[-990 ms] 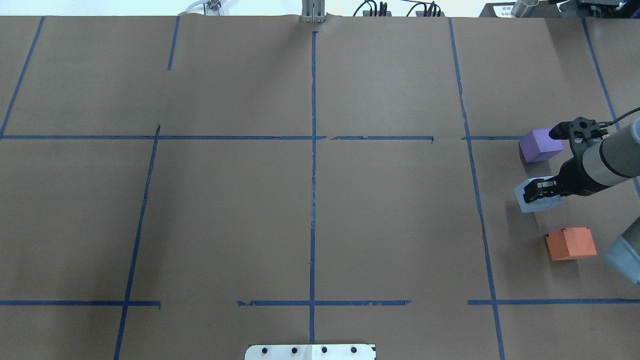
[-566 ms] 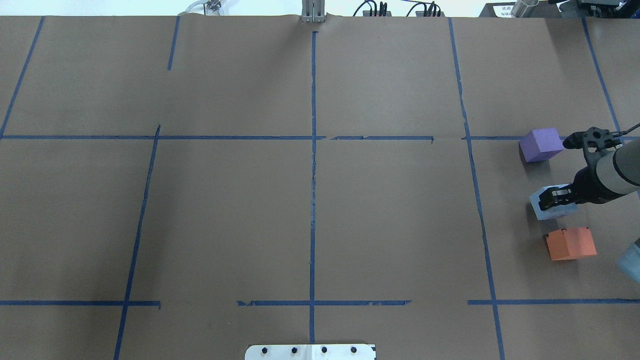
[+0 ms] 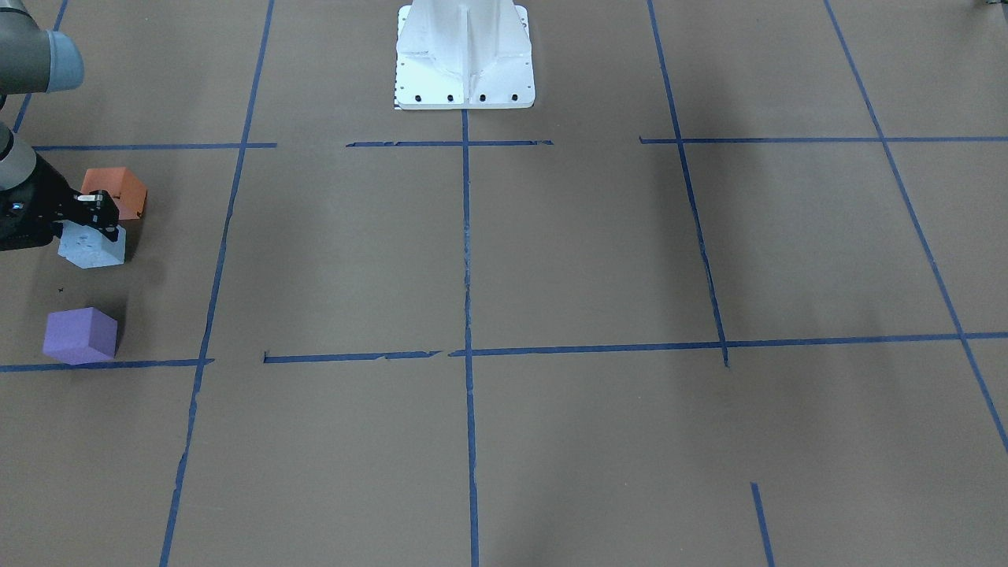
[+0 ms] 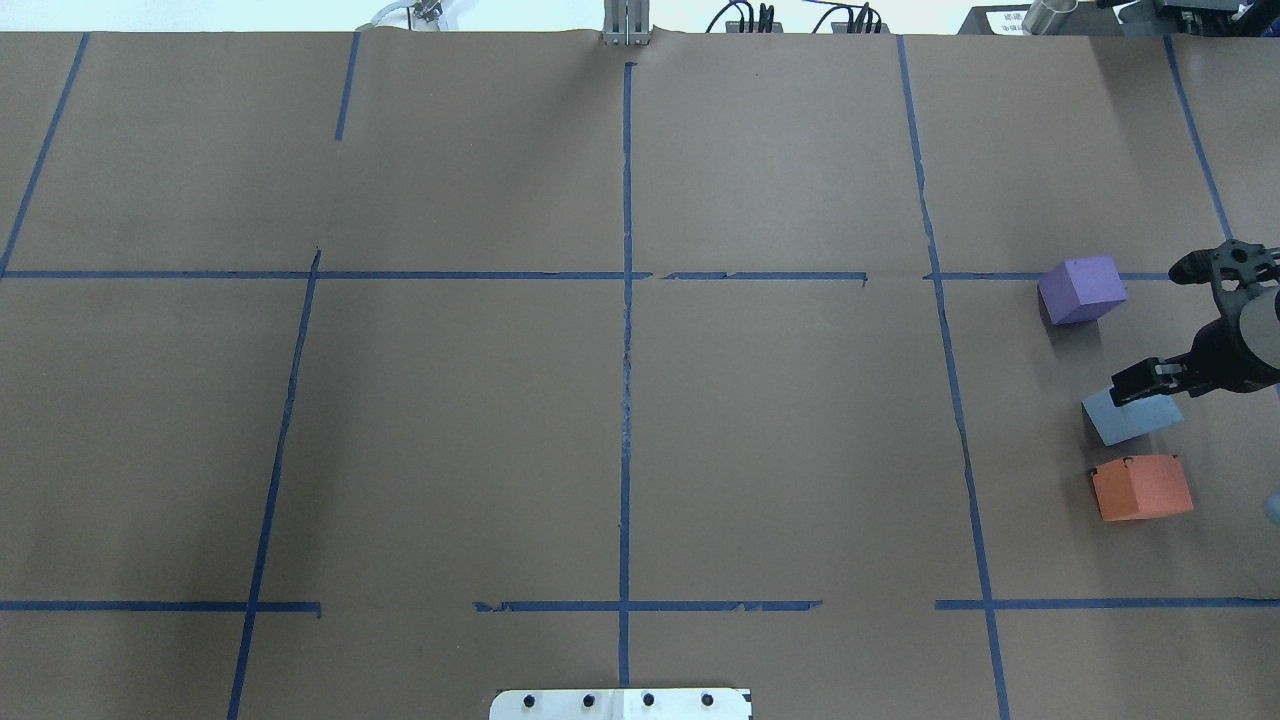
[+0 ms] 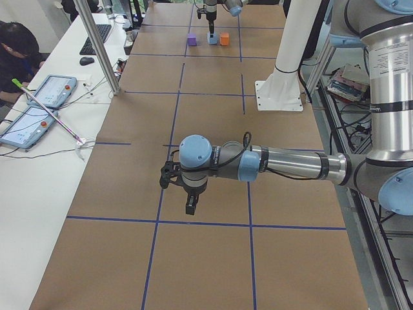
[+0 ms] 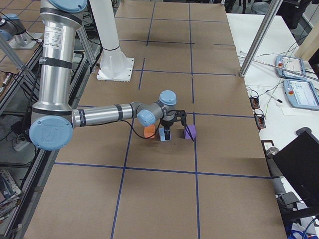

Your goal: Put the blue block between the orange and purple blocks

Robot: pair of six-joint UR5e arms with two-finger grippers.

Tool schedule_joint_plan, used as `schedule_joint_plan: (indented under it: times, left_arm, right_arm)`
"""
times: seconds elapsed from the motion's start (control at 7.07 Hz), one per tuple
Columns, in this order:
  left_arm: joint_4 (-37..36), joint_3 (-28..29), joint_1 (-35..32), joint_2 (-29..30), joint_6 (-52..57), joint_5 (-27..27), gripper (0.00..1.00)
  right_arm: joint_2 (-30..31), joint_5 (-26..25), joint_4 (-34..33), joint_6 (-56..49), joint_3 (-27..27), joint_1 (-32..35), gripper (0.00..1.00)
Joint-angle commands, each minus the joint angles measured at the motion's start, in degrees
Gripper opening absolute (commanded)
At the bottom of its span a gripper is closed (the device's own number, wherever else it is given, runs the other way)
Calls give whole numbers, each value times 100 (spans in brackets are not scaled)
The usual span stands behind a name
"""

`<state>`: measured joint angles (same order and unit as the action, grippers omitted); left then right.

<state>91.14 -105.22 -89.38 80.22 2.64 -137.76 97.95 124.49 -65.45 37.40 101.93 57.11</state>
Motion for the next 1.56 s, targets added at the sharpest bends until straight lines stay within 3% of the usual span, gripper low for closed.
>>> schedule_joint_plan:
  times: [0.0, 0.57, 0.71, 1.41]
  left_arm:
    - [0, 2, 0, -6, 9, 12, 100]
    - [-17, 11, 0, 2, 26, 39, 100]
    - [0, 2, 0, 2, 52, 21, 100]
    - [-26, 125, 0, -364, 61, 336, 100]
  right_arm:
    - [14, 626, -117, -755, 20, 910, 100]
    - [224, 813, -2397, -4708, 55, 3116, 100]
    - [399, 797, -2646, -4951, 11, 3252, 100]
    - [427, 840, -2640, -4892, 11, 3254, 100]
